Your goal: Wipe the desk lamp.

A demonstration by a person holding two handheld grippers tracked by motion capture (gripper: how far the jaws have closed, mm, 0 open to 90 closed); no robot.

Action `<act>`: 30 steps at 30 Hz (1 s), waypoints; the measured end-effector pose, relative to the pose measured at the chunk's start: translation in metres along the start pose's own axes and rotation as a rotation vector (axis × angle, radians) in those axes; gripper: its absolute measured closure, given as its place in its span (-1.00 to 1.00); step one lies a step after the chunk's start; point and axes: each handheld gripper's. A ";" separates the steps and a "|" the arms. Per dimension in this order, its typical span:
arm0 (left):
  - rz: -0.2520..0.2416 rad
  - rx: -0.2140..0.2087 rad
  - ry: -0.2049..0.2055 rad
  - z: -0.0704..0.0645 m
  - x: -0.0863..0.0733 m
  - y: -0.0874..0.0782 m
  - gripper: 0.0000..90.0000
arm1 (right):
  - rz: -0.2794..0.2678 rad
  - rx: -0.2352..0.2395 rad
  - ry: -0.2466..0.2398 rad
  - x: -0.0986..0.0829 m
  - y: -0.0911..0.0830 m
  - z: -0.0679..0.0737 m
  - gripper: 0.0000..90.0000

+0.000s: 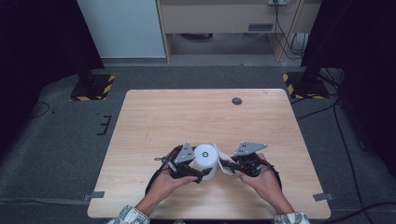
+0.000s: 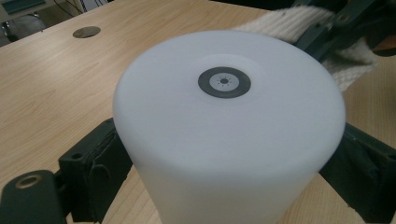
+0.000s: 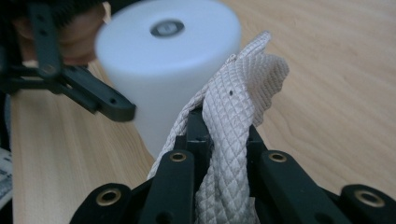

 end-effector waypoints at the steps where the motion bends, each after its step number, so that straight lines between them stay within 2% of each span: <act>1: 0.000 -0.001 0.001 0.000 0.000 0.000 -0.83 | -0.015 0.000 -0.002 0.001 -0.002 0.001 0.79; 5: 0.003 -0.010 0.004 0.002 0.000 0.000 -0.83 | -0.028 0.022 -0.017 0.001 -0.003 0.004 0.79; 12: 0.004 -0.017 -0.004 0.008 -0.002 -0.003 -0.83 | 0.075 0.033 -0.055 -0.013 0.019 0.011 0.79; 19: 0.007 -0.025 -0.004 0.010 -0.002 -0.005 -0.83 | 0.144 0.035 -0.080 -0.023 0.034 0.014 0.79; 26: 0.004 -0.028 -0.009 0.012 -0.002 -0.005 -0.83 | 0.162 0.038 -0.080 -0.026 0.040 0.014 0.79; 30: 0.005 -0.033 -0.010 0.013 -0.003 -0.005 -0.83 | 0.153 0.033 -0.078 -0.025 0.038 0.014 0.79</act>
Point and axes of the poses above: each handheld gripper's, and its own axes: y roughly forward along the jaws, x roughly out of its top, z roughly to its left, and after that the axes turned 8 degrees about -x, right-handed
